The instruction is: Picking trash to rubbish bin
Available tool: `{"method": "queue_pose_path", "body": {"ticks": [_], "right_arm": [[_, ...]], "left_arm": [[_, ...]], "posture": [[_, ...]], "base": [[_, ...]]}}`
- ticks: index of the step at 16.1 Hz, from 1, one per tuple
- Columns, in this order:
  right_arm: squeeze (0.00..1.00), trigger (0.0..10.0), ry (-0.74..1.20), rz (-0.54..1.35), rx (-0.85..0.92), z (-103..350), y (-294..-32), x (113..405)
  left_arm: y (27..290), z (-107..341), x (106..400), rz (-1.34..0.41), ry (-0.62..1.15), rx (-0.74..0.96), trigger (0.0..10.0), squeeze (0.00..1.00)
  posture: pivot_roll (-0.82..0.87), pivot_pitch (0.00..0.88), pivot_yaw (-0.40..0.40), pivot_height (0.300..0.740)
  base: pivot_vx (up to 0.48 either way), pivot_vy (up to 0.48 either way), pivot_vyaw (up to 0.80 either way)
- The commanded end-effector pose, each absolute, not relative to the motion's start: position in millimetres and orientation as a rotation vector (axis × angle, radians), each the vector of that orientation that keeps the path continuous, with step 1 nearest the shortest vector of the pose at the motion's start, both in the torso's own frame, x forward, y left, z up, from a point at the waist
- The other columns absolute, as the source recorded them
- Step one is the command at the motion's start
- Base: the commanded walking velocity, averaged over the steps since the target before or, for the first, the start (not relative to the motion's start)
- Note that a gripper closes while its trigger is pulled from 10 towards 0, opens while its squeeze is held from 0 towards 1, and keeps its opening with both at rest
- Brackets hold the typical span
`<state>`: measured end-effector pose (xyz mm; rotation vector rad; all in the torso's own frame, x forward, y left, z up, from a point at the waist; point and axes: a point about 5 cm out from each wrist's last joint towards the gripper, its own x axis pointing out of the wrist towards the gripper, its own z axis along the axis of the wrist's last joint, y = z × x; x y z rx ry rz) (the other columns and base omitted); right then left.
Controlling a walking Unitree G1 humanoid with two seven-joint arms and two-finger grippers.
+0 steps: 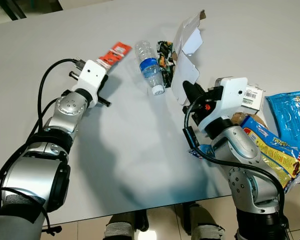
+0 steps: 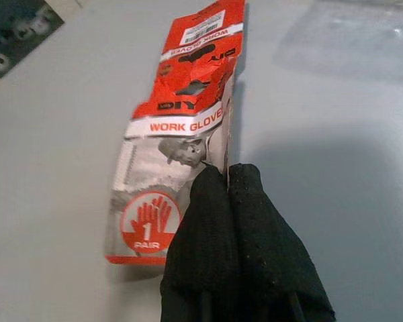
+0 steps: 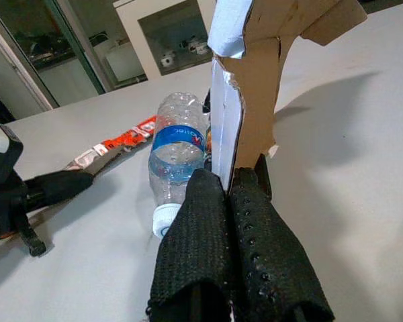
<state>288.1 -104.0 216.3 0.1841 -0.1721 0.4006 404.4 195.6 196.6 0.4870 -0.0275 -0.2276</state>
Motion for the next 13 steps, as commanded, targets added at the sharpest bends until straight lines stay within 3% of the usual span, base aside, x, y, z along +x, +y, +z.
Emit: {"method": "queue_pose_path", "body": {"ticks": [1,4,6,10,13], "right_arm": [[0.0,10.0,-0.164,0.415,0.192,214.6,-100.4,286.1],[0.0,10.0,-0.167,0.422,0.192,214.9,-99.3,289.5],[0.0,10.0,-0.175,0.441,0.194,215.9,-95.2,294.9],[0.0,10.0,-0.192,0.459,0.191,217.4,-91.7,302.9],[0.0,10.0,-0.214,0.481,0.183,220.6,-88.6,309.1]], "left_arm": [[206.9,193.5,402.1,-0.174,-0.026,0.495,0.0,0.0],[203.1,219.6,401.8,-0.105,-0.237,0.561,0.0,0.0],[195.4,237.5,397.6,-0.052,-0.398,0.493,0.0,0.0],[200.7,235.3,385.9,0.036,-0.456,0.349,0.0,0.0],[227.1,231.0,358.8,0.2,-0.452,0.235,0.0,0.0]], "posture": [[-0.14,0.328,0.136,0.74],[-0.13,0.312,0.126,0.74],[-0.11,0.289,0.115,0.74],[-0.08,0.246,0.107,0.74],[-0.06,0.212,0.089,0.74]], "base": [[0.0,0.0,0.0],[0.0,0.0,0.0],[0.0,0.0,0.0],[0.0,0.0,0.0],[0.0,0.0,0.0]]}}
